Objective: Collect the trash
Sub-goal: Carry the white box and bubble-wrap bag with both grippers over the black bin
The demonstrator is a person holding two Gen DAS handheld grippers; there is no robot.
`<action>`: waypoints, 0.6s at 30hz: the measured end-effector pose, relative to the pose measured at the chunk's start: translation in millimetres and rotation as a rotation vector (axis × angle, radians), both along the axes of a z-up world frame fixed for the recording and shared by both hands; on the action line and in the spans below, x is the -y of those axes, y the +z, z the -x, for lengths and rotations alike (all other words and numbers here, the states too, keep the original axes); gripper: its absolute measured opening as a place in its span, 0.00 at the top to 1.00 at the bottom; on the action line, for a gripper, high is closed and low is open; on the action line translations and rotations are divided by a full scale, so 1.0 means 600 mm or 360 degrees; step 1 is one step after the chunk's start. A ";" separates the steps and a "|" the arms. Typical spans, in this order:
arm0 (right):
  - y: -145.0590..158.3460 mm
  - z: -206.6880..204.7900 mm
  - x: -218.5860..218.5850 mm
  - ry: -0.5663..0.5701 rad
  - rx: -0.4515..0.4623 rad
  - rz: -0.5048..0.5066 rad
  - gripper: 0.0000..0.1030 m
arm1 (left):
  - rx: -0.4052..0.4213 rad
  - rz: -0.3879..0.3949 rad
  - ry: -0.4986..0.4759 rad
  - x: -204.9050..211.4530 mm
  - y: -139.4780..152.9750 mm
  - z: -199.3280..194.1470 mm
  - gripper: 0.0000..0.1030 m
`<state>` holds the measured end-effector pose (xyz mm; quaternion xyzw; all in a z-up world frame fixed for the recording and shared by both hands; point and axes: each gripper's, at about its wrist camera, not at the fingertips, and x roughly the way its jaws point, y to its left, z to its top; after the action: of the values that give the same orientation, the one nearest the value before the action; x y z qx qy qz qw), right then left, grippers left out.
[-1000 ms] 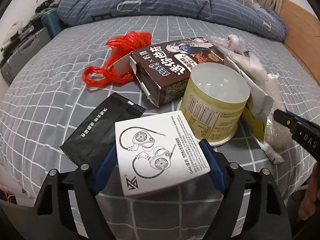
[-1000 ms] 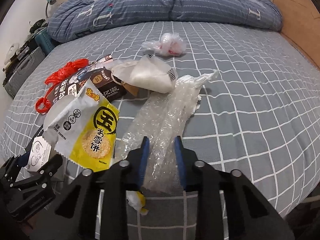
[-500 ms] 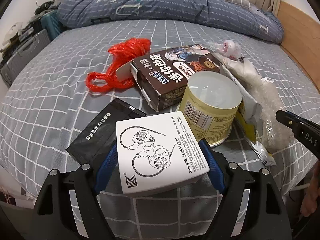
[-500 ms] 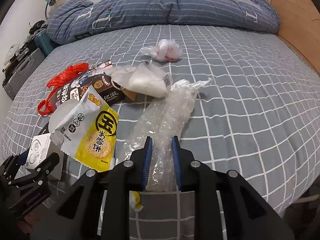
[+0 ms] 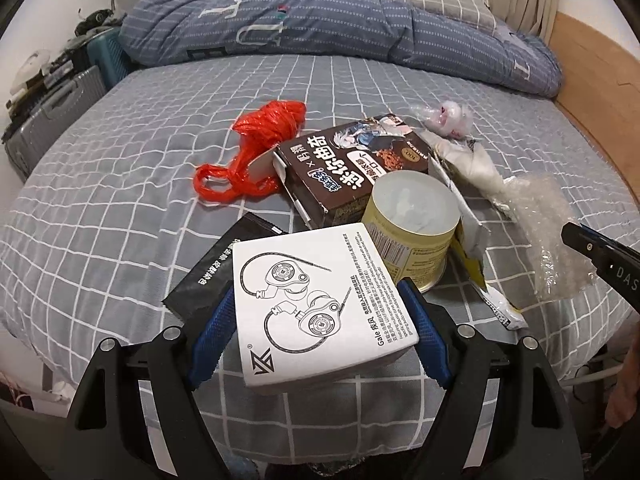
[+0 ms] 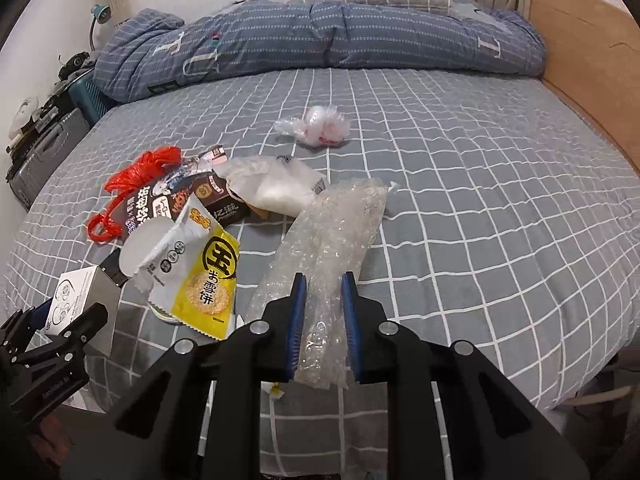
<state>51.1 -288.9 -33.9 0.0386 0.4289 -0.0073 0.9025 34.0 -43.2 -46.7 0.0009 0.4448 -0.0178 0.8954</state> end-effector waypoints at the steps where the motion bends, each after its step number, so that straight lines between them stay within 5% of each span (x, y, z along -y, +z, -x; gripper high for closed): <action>1: 0.003 0.002 0.000 -0.0001 0.0005 0.0002 0.83 | 0.0004 0.0000 -0.0002 -0.001 0.004 0.003 0.25; 18: 0.030 0.088 -0.007 0.0014 0.0122 -0.0001 0.83 | 0.0068 -0.0020 -0.0015 -0.003 0.023 0.061 0.25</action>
<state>-1.5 -284.5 -16.2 0.0373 0.3940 -0.0019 0.9183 -2.4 -41.1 -32.9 0.0088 0.4256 -0.0192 0.9047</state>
